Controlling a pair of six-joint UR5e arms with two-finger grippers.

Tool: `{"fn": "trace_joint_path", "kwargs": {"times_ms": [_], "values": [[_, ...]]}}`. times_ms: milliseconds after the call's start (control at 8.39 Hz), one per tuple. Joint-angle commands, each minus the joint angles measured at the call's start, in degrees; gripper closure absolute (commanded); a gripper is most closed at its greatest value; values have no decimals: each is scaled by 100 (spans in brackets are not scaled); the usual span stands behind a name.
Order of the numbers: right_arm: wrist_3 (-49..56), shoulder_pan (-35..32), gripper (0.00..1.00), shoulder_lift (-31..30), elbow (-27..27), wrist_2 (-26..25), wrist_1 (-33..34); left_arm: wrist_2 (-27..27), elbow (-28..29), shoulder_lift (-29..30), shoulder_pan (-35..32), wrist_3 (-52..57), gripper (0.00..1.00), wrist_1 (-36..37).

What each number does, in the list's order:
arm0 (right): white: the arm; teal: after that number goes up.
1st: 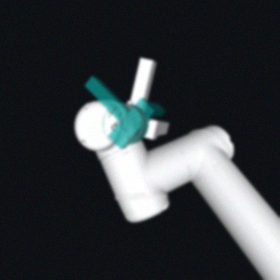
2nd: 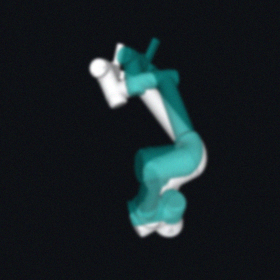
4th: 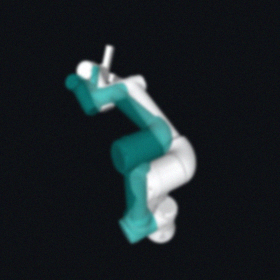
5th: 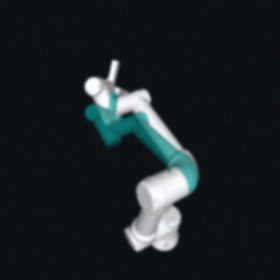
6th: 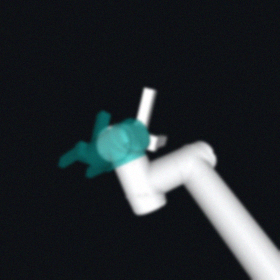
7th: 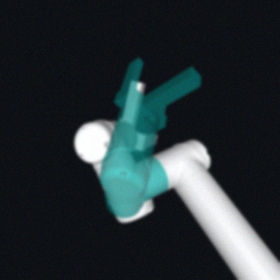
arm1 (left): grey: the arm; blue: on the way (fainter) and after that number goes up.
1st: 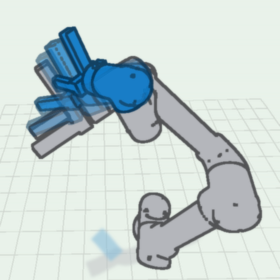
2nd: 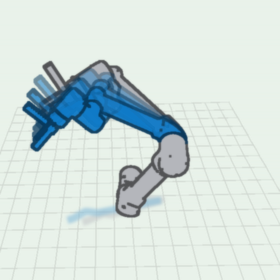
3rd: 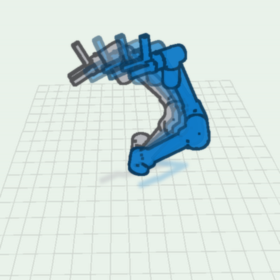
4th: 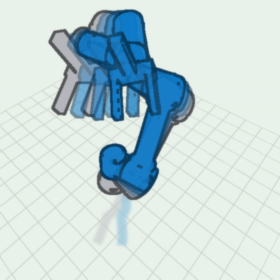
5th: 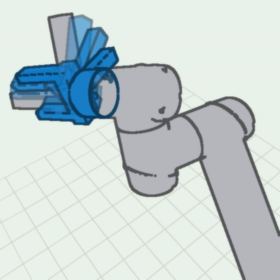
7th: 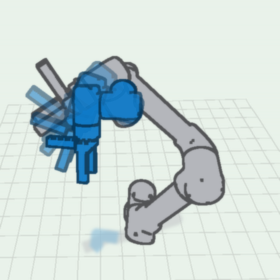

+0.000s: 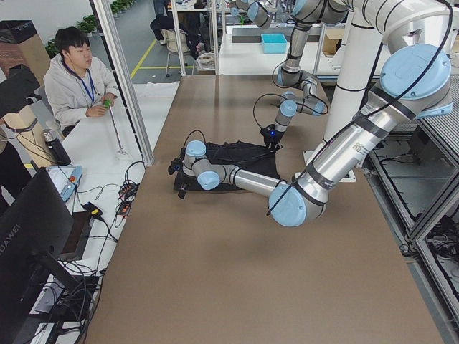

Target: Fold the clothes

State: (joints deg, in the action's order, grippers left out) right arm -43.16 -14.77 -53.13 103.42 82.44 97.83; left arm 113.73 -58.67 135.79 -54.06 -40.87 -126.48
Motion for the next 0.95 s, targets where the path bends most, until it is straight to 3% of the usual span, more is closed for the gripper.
{"fn": "trace_joint_path", "kwargs": {"times_ms": [0,119,477,835], "values": [[-61,1,92,-22,2,0,8,0,4,0,0,0,0,9],[-96,1,100,-30,2,0,-1,0,4,0,0,0,0,0],[-96,-69,100,-39,72,0,-1,0,-4,-9,0,0,0,0],[-183,-219,100,-949,940,9,-1,0,-4,-9,9,0,0,0]]}}
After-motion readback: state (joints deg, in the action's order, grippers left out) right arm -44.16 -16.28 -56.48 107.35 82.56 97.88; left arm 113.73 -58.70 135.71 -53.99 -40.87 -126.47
